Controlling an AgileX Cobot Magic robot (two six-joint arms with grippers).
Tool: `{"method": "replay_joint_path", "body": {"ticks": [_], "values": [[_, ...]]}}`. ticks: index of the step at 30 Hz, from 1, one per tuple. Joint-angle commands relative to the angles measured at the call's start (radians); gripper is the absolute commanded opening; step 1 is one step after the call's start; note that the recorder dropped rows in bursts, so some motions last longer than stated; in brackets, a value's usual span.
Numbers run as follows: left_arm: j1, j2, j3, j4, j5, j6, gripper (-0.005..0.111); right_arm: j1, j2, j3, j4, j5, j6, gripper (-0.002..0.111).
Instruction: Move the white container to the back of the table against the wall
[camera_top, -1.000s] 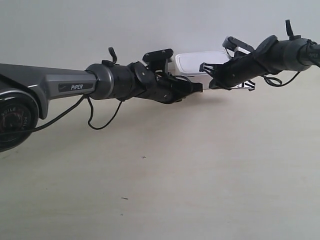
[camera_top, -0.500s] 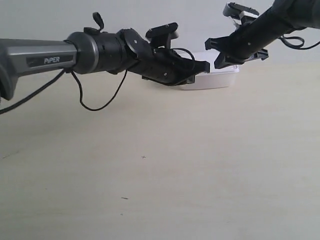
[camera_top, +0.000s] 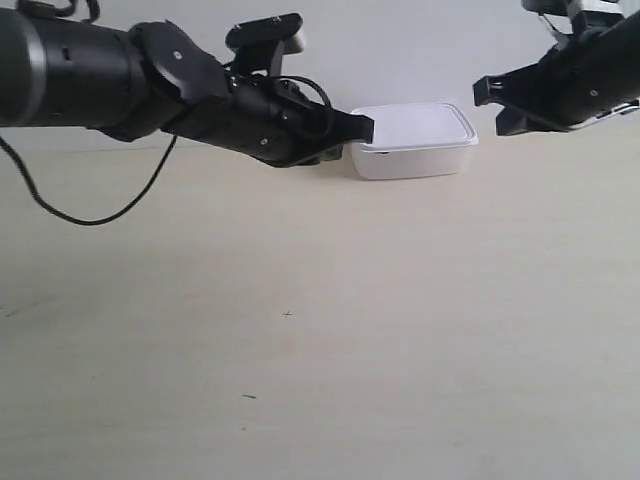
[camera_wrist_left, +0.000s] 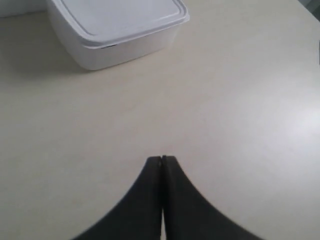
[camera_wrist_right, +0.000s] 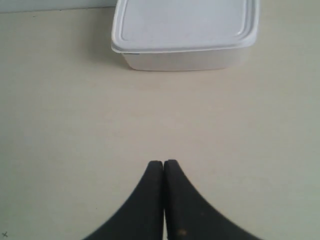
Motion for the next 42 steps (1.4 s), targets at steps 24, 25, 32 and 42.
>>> {"method": "replay_joint_path", "body": {"ticks": [24,25,32,42], "values": [[-0.035,-1.127,0.917,-0.028,-0.275,0.004,0.000,-0.007,-0.967,0.729,0.108,-0.029,-0.035,0.000],[-0.035,-1.180,0.945,-0.028,-0.275,0.004,0.000,-0.007,-0.995,0.744,0.108,-0.022,-0.035,0.000],[-0.035,-1.491,1.113,-0.036,-0.275,0.004,0.000,-0.007,-1.177,0.800,0.108,0.000,-0.035,0.000],[-0.035,-1.594,1.266,-0.036,-0.622,0.026,0.000,-0.007,-1.183,0.800,0.108,-0.180,-0.037,0.000]]}}
